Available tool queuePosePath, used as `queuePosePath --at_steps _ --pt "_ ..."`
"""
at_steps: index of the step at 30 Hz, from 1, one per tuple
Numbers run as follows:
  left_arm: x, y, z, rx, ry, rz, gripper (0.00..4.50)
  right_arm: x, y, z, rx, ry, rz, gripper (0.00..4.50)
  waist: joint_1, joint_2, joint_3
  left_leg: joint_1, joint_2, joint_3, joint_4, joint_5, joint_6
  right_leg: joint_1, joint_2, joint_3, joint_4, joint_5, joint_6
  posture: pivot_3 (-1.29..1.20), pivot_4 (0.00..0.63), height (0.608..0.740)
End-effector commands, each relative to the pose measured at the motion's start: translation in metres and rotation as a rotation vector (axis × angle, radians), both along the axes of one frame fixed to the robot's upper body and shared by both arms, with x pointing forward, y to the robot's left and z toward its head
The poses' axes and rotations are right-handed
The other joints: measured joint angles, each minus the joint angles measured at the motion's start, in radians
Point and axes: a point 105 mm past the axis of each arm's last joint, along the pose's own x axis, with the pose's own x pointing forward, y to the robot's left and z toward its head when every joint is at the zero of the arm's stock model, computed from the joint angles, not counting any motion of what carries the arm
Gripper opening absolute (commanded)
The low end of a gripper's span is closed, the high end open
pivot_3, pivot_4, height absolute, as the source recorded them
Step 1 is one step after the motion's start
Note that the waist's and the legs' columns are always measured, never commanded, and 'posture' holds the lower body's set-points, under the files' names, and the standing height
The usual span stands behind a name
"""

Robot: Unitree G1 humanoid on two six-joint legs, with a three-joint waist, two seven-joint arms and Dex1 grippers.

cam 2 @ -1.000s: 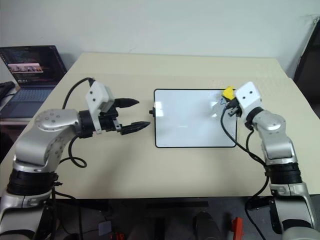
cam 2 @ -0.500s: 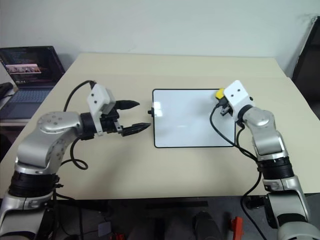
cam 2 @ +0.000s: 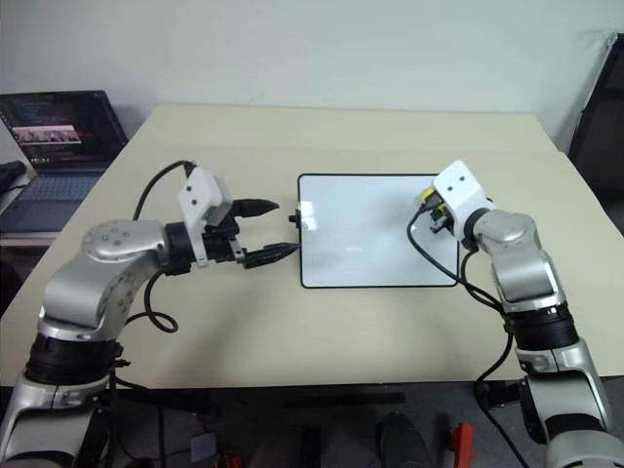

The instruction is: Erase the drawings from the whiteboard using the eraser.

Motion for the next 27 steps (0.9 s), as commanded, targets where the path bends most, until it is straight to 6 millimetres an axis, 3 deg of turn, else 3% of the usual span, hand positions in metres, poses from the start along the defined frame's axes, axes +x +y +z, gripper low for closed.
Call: queuePosePath --at_steps 1,8,12,15,18,20,22,23,25,27 --pt "-0.002 -0.006 0.010 0.001 -0.048 -0.025 4.50 -0.010 -0.017 -0.025 -0.032 0.111 -0.067 1.11 0.001 -0.001 -0.001 0.000 0.000 0.000 0.000 0.000 0.000 0.000 0.000 0.000 0.000 0.000 0.000 0.00 0.150 0.740" --pt "-0.001 -0.008 0.008 0.000 -0.042 -0.036 4.50 -0.035 -0.027 -0.043 -0.044 0.189 -0.060 1.11 0.000 -0.003 -0.002 0.001 0.000 0.000 0.001 0.000 0.000 0.001 0.000 0.000 -0.001 0.001 0.002 0.00 0.150 0.740" --pt "0.000 -0.010 0.008 0.002 -0.042 -0.045 4.50 -0.037 -0.027 -0.041 -0.040 0.177 -0.062 1.11 -0.002 -0.003 -0.002 0.001 0.000 0.001 0.001 0.000 0.000 0.001 0.000 0.001 -0.001 0.002 0.002 0.00 0.150 0.740" --pt "0.002 -0.011 0.010 0.003 -0.046 -0.050 4.50 -0.036 -0.007 -0.010 0.068 0.076 0.057 1.11 -0.003 -0.003 -0.002 0.001 0.000 0.001 0.001 0.001 0.001 0.001 0.000 0.001 -0.001 0.002 0.002 0.00 0.150 0.740" --pt "0.001 -0.010 0.012 0.004 -0.049 -0.054 4.50 -0.048 0.005 0.049 0.308 -0.089 0.221 1.11 -0.006 -0.002 -0.001 0.000 0.000 0.001 0.000 0.001 0.001 0.000 0.001 0.001 -0.002 0.002 0.002 0.00 0.150 0.740" --pt "0.001 -0.009 0.012 0.006 -0.049 -0.056 4.50 -0.049 -0.015 0.077 0.425 -0.183 0.178 1.11 -0.006 0.000 0.000 -0.001 0.000 0.001 0.000 0.001 0.001 0.000 0.001 0.001 -0.002 0.002 0.002 0.00 0.150 0.740" --pt "0.000 -0.011 0.011 0.006 -0.042 -0.069 4.50 -0.039 -0.060 0.084 0.466 -0.245 -0.012 1.11 -0.001 -0.001 0.000 -0.002 0.000 0.000 0.000 0.001 0.000 0.000 0.000 0.001 -0.003 0.002 0.002 0.00 0.150 0.740" --pt "-0.001 -0.014 0.010 0.002 -0.037 -0.079 4.50 -0.035 -0.081 0.080 0.473 -0.255 -0.109 1.11 0.007 -0.002 -0.001 -0.002 0.000 0.000 0.000 0.000 0.000 0.000 0.000 0.001 -0.003 0.002 0.002 0.00 0.150 0.740" --pt "-0.006 -0.026 0.005 -0.005 -0.018 -0.130 4.50 -0.032 -0.121 0.054 0.446 -0.213 -0.281 1.11 0.019 -0.004 -0.003 -0.002 0.000 0.000 -0.001 0.000 0.000 0.000 0.000 0.000 -0.005 0.002 0.002 0.00 0.150 0.740" --pt "-0.012 -0.037 0.000 -0.005 0.001 -0.181 4.50 -0.036 -0.142 0.028 0.416 -0.156 -0.352 1.11 0.027 -0.004 -0.003 -0.002 -0.001 0.000 -0.001 0.000 0.000 0.001 -0.001 -0.001 -0.006 0.002 0.002 0.00 0.150 0.740"
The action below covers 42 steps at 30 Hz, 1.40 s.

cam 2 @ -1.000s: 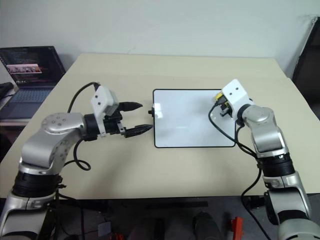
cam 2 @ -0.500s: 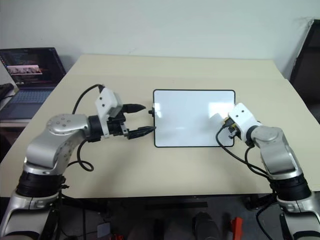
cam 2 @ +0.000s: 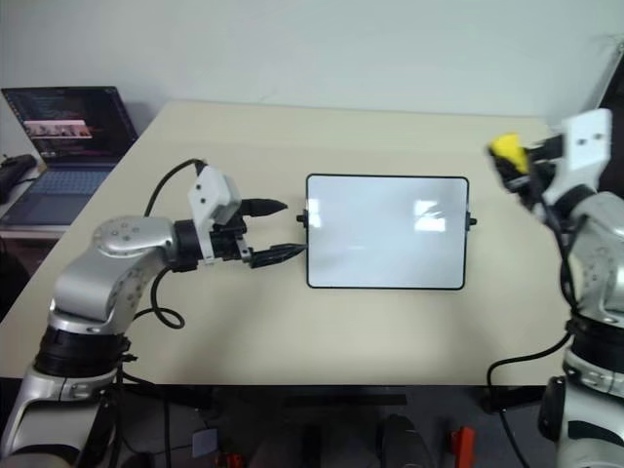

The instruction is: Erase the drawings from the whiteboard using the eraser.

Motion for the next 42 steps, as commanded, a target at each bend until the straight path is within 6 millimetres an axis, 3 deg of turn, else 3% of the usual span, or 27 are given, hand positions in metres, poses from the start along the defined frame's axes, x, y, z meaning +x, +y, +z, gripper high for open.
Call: queuePosePath --at_steps 1,4,7,10,20,24,30,37,42 --pt "-0.015 -0.025 0.001 -0.002 -0.012 -0.118 4.50 -0.005 -0.036 -0.043 0.000 0.113 -0.113 1.11 0.003 0.000 0.000 0.000 0.000 0.000 0.000 0.000 0.000 0.000 0.000 0.000 0.000 0.000 0.000 0.00 0.150 0.740" --pt "-0.019 -0.039 -0.003 -0.021 0.005 -0.161 4.50 -0.015 -0.045 -0.084 -0.006 0.226 -0.114 1.11 -0.009 0.005 0.001 -0.001 -0.001 0.003 0.000 0.000 0.000 -0.002 -0.001 0.003 0.001 0.000 0.000 0.00 0.150 0.740" --pt "-0.022 -0.047 -0.004 -0.035 0.017 -0.184 4.50 -0.018 -0.043 -0.104 -0.017 0.281 -0.096 1.11 -0.027 0.006 0.001 0.001 0.000 0.003 0.000 0.000 0.000 -0.002 0.000 0.004 0.003 0.000 0.000 0.00 0.150 0.740" --pt "-0.022 -0.049 -0.006 -0.035 0.023 -0.188 4.50 -0.016 -0.043 -0.116 -0.042 0.318 -0.082 1.11 -0.045 0.007 0.001 0.003 0.000 0.003 0.000 0.000 0.000 -0.001 0.002 0.007 0.004 0.000 0.000 0.00 0.150 0.740" --pt "-0.024 -0.045 -0.007 -0.035 0.030 -0.171 4.50 -0.011 -0.045 -0.135 -0.041 0.379 -0.081 1.11 -0.038 0.007 0.001 0.002 0.000 0.003 0.001 0.000 0.000 -0.001 0.002 0.006 0.002 0.000 0.001 0.00 0.150 0.740" --pt "-0.025 -0.043 -0.008 -0.035 0.032 -0.163 4.50 -0.008 -0.044 -0.135 -0.043 0.377 -0.083 2.37 -0.038 0.007 0.001 0.002 0.000 0.003 0.001 0.000 0.000 -0.001 0.002 0.006 0.002 0.000 0.001 0.00 0.150 0.740" --pt "-0.022 -0.037 -0.007 -0.030 0.024 -0.128 4.50 -0.002 -0.043 -0.115 -0.043 0.323 -0.084 4.46 -0.038 0.007 0.001 0.002 0.000 0.003 0.001 0.000 0.000 -0.001 0.002 0.006 0.003 0.000 0.001 0.00 0.150 0.740" --pt "-0.020 -0.037 -0.006 -0.031 0.022 -0.120 4.50 -0.003 -0.047 -0.111 -0.048 0.300 -0.099 4.46 -0.035 0.007 0.001 0.002 0.000 0.003 0.001 0.000 0.000 -0.001 0.002 0.006 0.002 0.000 0.001 0.00 0.150 0.740" --pt "0.000 -0.013 -0.001 -0.058 -0.051 0.061 4.50 0.000 -0.020 -0.090 0.021 0.176 -0.020 4.46 -0.039 0.007 0.001 0.002 0.000 0.003 0.001 0.000 0.000 -0.001 0.002 0.006 0.003 0.000 0.001 0.00 0.150 0.740"
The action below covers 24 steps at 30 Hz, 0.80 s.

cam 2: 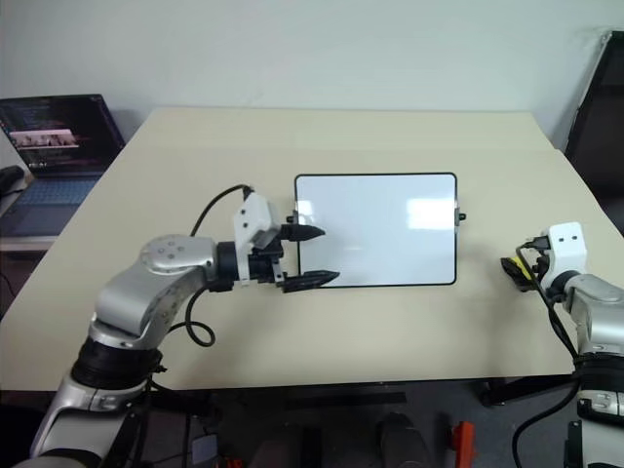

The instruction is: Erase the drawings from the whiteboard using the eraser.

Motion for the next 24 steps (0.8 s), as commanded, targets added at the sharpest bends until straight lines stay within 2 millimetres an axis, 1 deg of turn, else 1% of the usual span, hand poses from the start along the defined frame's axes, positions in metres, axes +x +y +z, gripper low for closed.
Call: queuePosePath --at_steps 1,2,4,6,9,11,14,20,24 --pt "0.021 0.027 0.017 -0.034 -0.138 0.198 4.50 0.003 0.021 0.029 0.047 -0.157 0.053 4.46 -0.003 0.000 0.000 0.000 0.000 0.000 0.000 0.000 0.000 0.000 0.000 0.000 0.000 0.000 0.000 0.00 0.150 0.740" --pt "0.025 0.031 0.017 -0.037 -0.156 0.233 4.50 0.003 0.024 0.028 0.055 -0.164 0.056 4.46 -0.002 0.000 0.000 0.000 0.000 0.000 0.000 0.000 0.000 0.000 0.000 0.000 0.000 0.000 0.000 0.00 0.150 0.740" --pt "0.052 0.053 0.018 -0.100 -0.209 0.462 4.50 0.007 0.032 0.019 0.096 -0.199 0.030 4.46 0.002 0.000 0.000 0.000 0.000 -0.001 0.000 0.000 0.000 0.000 0.000 -0.001 0.000 0.000 0.000 0.00 0.150 0.740" --pt "0.070 0.073 0.014 -0.148 -0.246 0.648 4.50 0.011 0.035 0.011 0.123 -0.224 -0.003 4.46 0.006 0.000 0.000 0.001 0.000 -0.001 0.001 0.000 0.000 0.001 0.000 -0.001 0.000 0.000 0.000 0.00 0.150 0.740" --pt "0.081 0.087 0.005 -0.183 -0.263 0.800 4.50 0.014 0.040 0.001 0.142 -0.228 -0.007 4.46 0.012 0.000 0.000 -0.001 -0.001 0.000 0.001 0.000 0.000 0.000 -0.002 -0.001 0.000 0.001 0.001 0.00 0.150 0.740" --pt "0.083 0.089 -0.007 -0.179 -0.257 0.847 4.50 0.015 0.041 -0.002 0.153 -0.242 -0.010 4.46 0.018 0.000 0.000 -0.001 -0.001 0.000 0.001 0.000 0.000 0.000 -0.002 -0.001 0.000 0.001 0.002 0.00 0.150 0.740" --pt "0.080 0.085 -0.027 -0.175 -0.232 0.865 4.50 0.017 0.043 -0.007 0.164 -0.243 -0.010 4.46 0.022 0.000 0.000 -0.001 -0.001 0.000 0.000 0.000 0.000 0.000 -0.003 -0.001 -0.001 0.001 0.001 0.00 0.150 0.740" --pt "0.078 0.083 -0.060 -0.169 -0.168 0.932 4.50 0.018 0.053 -0.020 0.180 -0.237 0.013 4.46 0.021 0.000 0.000 0.000 -0.001 0.000 0.000 0.000 0.000 0.000 -0.002 -0.001 0.001 0.001 0.001 0.00 0.150 0.740" --pt "0.076 0.080 -0.072 -0.164 -0.143 0.943 4.50 0.016 0.057 -0.028 0.189 -0.232 0.027 4.46 0.022 0.000 -0.001 0.000 -0.001 0.000 0.000 0.000 0.000 0.000 -0.002 -0.001 0.001 0.001 0.001 0.00 0.150 0.740"
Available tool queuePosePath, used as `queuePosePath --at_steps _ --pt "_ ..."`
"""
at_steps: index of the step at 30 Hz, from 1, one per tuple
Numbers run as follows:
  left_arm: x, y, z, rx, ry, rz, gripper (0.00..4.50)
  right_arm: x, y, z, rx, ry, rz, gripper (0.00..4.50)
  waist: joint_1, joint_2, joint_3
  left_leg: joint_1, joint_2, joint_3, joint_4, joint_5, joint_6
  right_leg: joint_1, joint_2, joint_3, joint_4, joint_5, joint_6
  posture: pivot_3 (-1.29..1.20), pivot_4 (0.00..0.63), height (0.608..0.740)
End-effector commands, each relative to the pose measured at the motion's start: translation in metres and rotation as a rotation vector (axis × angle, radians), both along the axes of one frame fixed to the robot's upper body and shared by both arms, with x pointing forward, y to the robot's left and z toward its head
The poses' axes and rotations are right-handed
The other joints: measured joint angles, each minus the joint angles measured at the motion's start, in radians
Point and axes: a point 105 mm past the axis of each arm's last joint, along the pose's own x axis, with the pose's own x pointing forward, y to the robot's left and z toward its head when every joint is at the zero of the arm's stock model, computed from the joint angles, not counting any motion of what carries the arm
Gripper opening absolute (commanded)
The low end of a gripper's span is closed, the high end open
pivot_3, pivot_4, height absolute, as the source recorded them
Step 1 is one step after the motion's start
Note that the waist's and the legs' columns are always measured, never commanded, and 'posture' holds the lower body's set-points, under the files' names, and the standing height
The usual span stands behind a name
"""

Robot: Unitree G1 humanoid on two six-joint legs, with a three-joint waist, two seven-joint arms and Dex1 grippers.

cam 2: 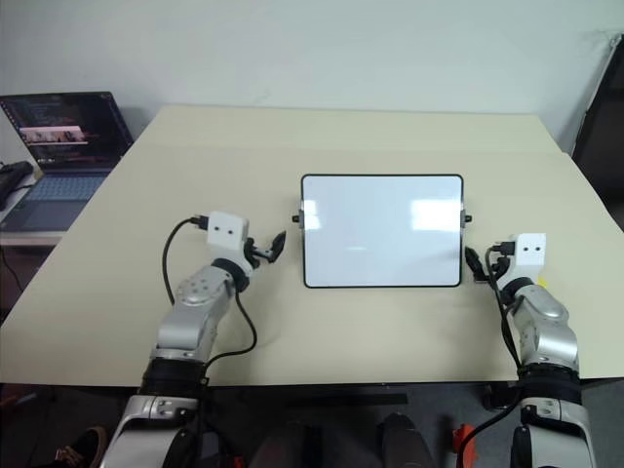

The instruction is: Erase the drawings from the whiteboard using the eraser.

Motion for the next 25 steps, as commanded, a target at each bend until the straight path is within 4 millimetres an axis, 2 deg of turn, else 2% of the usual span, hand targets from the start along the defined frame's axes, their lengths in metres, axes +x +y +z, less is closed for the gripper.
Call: queuePosePath --at_steps 1,9,15,25 --pt "0.000 -0.004 0.005 0.007 -0.039 0.000 4.50 -0.001 0.001 0.004 -0.007 -0.043 0.011 4.46 0.000 0.000 0.000 0.000 0.000 0.000 0.000 0.000 0.000 0.000 0.000 0.000 0.000 0.000 0.000 0.00 0.150 0.740" --pt "0.005 0.004 -0.016 0.014 0.003 0.076 4.50 -0.001 0.006 -0.015 0.005 -0.025 -0.004 4.46 -0.002 0.000 0.000 0.001 0.000 0.000 0.000 0.000 0.000 0.000 0.000 0.000 0.000 0.000 0.000 0.00 0.150 0.740" --pt "0.004 0.006 -0.022 0.036 -0.033 0.104 4.50 -0.001 0.010 -0.010 0.025 -0.066 -0.022 4.46 -0.002 0.000 -0.001 0.002 0.000 0.000 0.000 0.000 0.000 0.002 0.000 0.000 0.000 0.000 0.000 0.00 0.150 0.740" --pt "-0.002 -0.017 -0.031 -0.031 -0.007 0.021 4.50 -0.007 0.005 -0.013 -0.005 -0.049 -0.030 4.46 0.001 0.001 -0.002 0.001 0.000 0.000 0.000 0.000 0.000 0.002 0.000 0.000 0.000 0.001 0.000 0.00 0.150 0.740"
